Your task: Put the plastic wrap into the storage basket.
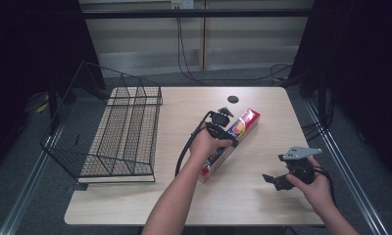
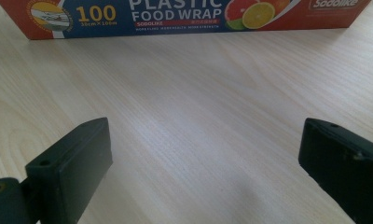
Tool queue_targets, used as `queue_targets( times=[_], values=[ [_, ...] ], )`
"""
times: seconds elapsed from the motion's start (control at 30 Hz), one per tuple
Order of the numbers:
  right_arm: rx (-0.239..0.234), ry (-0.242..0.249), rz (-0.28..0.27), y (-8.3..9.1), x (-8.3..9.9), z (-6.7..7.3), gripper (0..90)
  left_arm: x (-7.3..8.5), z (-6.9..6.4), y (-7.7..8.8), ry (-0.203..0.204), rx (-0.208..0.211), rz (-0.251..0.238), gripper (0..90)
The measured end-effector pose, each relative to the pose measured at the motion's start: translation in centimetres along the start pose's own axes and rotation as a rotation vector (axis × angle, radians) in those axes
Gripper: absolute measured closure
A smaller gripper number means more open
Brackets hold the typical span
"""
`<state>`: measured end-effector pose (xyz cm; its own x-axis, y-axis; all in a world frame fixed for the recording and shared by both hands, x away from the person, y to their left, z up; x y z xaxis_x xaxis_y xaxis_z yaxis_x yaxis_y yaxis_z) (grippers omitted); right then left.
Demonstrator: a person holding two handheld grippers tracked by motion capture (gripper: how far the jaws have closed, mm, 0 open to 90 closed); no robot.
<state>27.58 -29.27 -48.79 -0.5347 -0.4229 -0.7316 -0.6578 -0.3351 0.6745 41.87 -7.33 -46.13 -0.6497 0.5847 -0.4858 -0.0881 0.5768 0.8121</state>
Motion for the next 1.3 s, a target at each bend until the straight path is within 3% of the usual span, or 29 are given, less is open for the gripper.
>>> queue_targets(
  times=[0.07,0.2,0.23,0.27,0.3,0.6,0.73,0.83,0.9,0.97,1.0,1.03,1.1,1.3],
  values=[
    [0.0,0.0,0.0,0.0,0.0,0.0,2.4,0.0,-0.1,-0.2,0.015,-0.001,-0.02,16.6],
    [0.001,0.0,-0.001,0.0,0.0,0.0,2.4,-0.1,-0.1,-0.6,0.015,0.006,-0.007,16.8],
    [0.002,0.001,-0.002,0.0,0.0,0.0,2.3,0.0,0.1,-0.6,-0.002,-0.002,0.022,16.9],
    [0.003,0.003,-0.002,0.0,0.0,-0.1,2.4,0.0,0.0,-0.8,0.02,-0.008,0.003,17.2],
    [0.004,0.003,-0.002,0.0,0.0,-0.1,2.4,-0.1,0.1,-0.8,-0.001,-0.01,0.019,18.0],
    [0.002,-0.001,-0.008,0.1,-0.1,-0.1,2.4,0.1,0.3,-1.8,-0.011,-0.031,0.057,23.0],
    [0.002,-0.004,-0.008,0.1,-0.1,-0.1,2.4,-0.1,0.2,-2.4,-0.011,-0.023,0.068,29.4],
    [0.003,-0.003,-0.01,0.1,-0.1,-0.2,2.4,-0.2,0.2,-2.5,-0.022,-0.059,0.108,39.3],
    [0.0,-0.004,-0.009,0.1,-0.1,-0.2,2.4,-0.3,0.2,-2.5,-0.023,-0.06,0.107,40.6],
    [0.001,-0.005,-0.007,0.1,-0.1,-0.1,2.4,-0.4,0.1,-2.5,-0.015,-0.075,0.13,41.5],
    [-0.003,-0.004,-0.007,0.1,-0.1,-0.1,2.4,-0.6,0.0,-2.3,-0.013,-0.084,0.185,42.5],
    [-0.003,-0.002,-0.007,0.1,-0.1,-0.1,2.4,-0.6,0.0,-2.3,-0.013,-0.084,0.185,42.9],
    [-0.003,-0.003,-0.008,0.1,-0.1,-0.1,2.4,-0.6,-0.2,-2.1,0.027,-0.076,0.226,43.5],
    [0.002,-0.003,-0.009,0.1,-0.1,-0.2,2.4,-0.3,0.0,-1.0,0.074,-0.054,0.249,44.9]
  ],
)
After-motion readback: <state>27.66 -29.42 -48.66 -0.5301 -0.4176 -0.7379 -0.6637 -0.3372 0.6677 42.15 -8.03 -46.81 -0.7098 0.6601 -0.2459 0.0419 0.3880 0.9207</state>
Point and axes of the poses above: each handheld gripper's, and its own axes: y roughly backward along the jaws, x roughly out of its underside, z roughly to its left, the point moved 3 cm from there along -y, roughly forward along the jaws, and after that the axes turned 9 degrees about x, right-handed, at the moved point
